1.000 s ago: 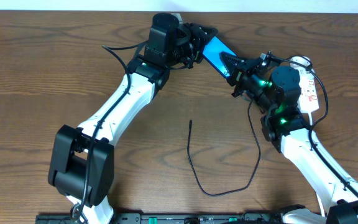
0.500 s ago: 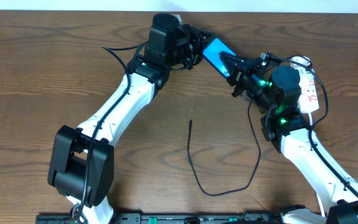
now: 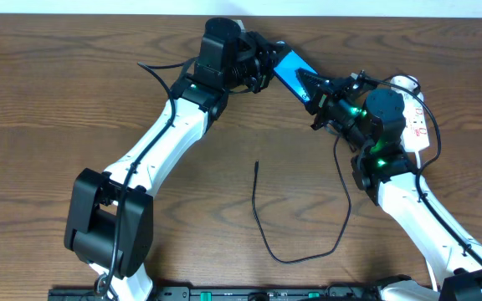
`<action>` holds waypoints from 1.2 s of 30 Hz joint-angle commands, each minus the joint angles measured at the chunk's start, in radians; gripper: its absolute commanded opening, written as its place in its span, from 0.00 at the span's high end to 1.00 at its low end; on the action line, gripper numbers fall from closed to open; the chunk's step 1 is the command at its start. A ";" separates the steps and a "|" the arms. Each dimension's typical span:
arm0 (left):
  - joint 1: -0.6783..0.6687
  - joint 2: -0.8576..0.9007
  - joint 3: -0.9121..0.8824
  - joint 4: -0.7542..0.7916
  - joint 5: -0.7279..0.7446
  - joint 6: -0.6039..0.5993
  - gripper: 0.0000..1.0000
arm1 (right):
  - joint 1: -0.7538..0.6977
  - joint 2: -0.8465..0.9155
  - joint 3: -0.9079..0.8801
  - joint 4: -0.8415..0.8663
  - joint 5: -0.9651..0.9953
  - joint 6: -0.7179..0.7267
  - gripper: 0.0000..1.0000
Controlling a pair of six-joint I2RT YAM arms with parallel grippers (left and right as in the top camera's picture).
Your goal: Plug charger to phone and switch on socket
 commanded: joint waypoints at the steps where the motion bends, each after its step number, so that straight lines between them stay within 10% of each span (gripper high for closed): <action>1: -0.003 -0.028 0.011 -0.004 0.001 0.029 0.93 | 0.017 -0.007 0.018 0.005 -0.039 -0.056 0.99; 8: -0.002 -0.028 0.011 -0.008 0.008 0.029 0.92 | 0.017 -0.007 0.018 0.005 -0.036 -0.056 0.76; 13: -0.002 -0.028 0.011 -0.011 0.008 0.029 0.93 | 0.016 -0.007 0.018 0.005 -0.023 -0.056 0.23; 17: -0.002 -0.028 0.011 -0.019 0.008 0.029 0.93 | 0.016 -0.007 0.018 0.005 -0.009 -0.056 0.01; 36: 0.222 -0.028 0.011 -0.206 0.245 0.034 0.93 | 0.014 -0.007 0.018 -0.009 -0.006 -0.056 0.01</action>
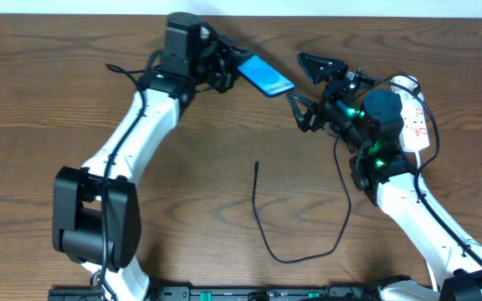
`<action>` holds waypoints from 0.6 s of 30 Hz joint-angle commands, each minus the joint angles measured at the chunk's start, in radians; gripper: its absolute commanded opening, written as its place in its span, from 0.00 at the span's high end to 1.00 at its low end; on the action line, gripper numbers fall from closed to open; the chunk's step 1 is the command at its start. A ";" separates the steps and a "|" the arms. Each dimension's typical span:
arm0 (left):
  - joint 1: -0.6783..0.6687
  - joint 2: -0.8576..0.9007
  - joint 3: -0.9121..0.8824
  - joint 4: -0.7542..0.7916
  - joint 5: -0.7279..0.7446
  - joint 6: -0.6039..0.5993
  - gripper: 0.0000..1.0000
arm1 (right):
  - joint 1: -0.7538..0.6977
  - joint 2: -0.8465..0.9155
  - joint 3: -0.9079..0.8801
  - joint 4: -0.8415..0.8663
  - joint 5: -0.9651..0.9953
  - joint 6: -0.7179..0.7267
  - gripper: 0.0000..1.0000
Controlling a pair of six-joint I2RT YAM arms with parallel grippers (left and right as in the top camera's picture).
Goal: Plug charger to phone and switch on socket
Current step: 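Release the right gripper and move the phone left, screen up, with left gripper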
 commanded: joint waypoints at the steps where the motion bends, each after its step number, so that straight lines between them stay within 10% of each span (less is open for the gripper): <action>1: 0.089 -0.028 0.011 -0.053 0.190 0.006 0.93 | 0.003 -0.006 0.018 -0.021 0.007 -0.008 0.01; 18: 0.309 -0.028 0.011 -0.081 0.639 0.658 0.93 | 0.004 -0.006 0.018 -0.079 -0.108 -0.453 0.01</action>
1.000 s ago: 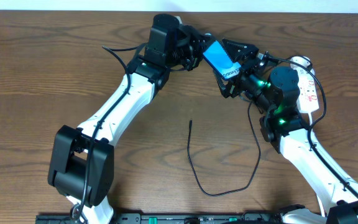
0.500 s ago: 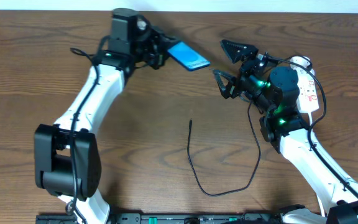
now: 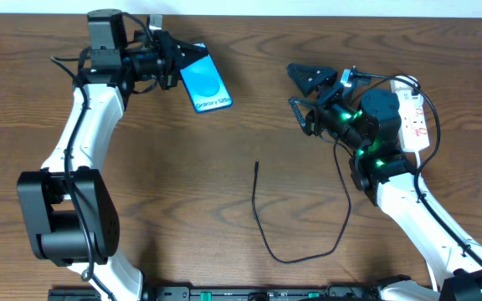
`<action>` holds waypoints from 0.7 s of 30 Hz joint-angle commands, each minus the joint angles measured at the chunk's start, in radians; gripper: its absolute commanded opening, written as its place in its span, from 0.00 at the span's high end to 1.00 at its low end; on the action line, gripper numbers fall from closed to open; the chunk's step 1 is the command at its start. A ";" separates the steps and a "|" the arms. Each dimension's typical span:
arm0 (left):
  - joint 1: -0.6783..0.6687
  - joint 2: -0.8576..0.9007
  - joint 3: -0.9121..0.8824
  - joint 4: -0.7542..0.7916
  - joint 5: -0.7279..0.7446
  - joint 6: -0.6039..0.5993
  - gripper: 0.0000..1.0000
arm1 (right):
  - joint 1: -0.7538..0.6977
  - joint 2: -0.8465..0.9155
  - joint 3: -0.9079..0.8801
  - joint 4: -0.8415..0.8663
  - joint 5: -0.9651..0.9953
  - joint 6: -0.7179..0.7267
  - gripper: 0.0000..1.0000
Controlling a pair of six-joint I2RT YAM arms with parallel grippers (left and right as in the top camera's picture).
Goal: Plug charger to phone and switch on socket
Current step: 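Release the right gripper and move the phone left, screen up, with left gripper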
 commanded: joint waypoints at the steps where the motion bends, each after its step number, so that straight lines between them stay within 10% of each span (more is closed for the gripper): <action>1: 0.018 -0.028 0.011 0.002 0.145 0.180 0.93 | 0.004 -0.006 0.018 -0.023 -0.042 -0.171 0.01; 21: 0.084 -0.028 0.011 0.005 0.156 0.293 0.93 | 0.153 -0.006 0.393 -0.850 0.302 -0.655 0.01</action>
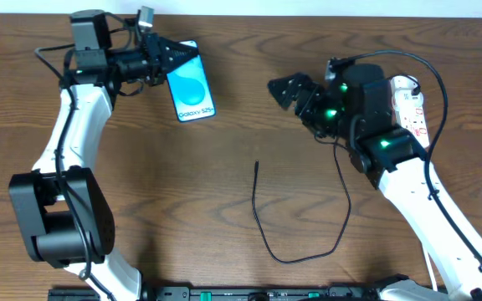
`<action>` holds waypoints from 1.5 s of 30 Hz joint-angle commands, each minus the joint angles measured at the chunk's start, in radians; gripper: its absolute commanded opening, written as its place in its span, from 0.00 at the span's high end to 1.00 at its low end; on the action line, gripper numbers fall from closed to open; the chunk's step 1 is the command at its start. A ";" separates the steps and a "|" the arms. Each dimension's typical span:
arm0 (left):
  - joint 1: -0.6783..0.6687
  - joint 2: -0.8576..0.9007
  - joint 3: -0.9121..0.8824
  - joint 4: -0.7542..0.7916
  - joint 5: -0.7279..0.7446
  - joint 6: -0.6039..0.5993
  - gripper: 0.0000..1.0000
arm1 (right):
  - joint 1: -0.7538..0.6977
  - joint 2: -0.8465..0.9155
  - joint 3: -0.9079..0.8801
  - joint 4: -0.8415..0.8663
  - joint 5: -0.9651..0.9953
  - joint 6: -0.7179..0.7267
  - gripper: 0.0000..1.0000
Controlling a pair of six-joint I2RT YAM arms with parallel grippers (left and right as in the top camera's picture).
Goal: Plug charger to phone and switch on socket
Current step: 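Release the right gripper and move the phone left, screen up, with left gripper, then lower the right gripper over the black cable's USB-C plug end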
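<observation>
My left gripper (171,65) is shut on the top edge of a blue phone (191,94), held at the back left with its screen facing up and its long side running toward the front. A thin black charger cable (284,257) lies loose on the table; its free plug end (257,165) is in the middle. The cable loops round and rises toward the white power strip (414,107) at the right, which is partly hidden by my right arm. My right gripper (294,96) hovers open and empty, right of the phone and above the cable end.
Dark wooden table (182,209) with its back edge against a pale wall. The left arm's own black cable trails at the back left. The right arm covers most of the power strip, and its switch cannot be made out.
The left gripper has carried the phone a little further left and turned it more lengthwise. The right gripper has turned at the wrist and shifted left and slightly lower.
First both grippers met at the phone at the back centre. Then the right gripper stood open and apart while the left held the phone further left. The phone was then further left again, and now hangs at the back left.
</observation>
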 commanded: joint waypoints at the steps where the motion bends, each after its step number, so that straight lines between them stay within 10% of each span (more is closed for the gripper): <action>1: 0.017 -0.028 0.011 0.004 0.049 0.014 0.92 | 0.078 -0.006 0.062 -0.136 0.204 -0.116 0.01; 11: 0.017 -0.028 0.011 -0.004 0.064 0.018 0.93 | 0.251 -0.006 0.058 -0.506 0.371 -0.156 0.01; 45: 0.017 -0.028 0.010 -0.003 0.065 0.037 0.93 | 0.289 0.472 0.050 -0.362 0.270 -0.099 0.01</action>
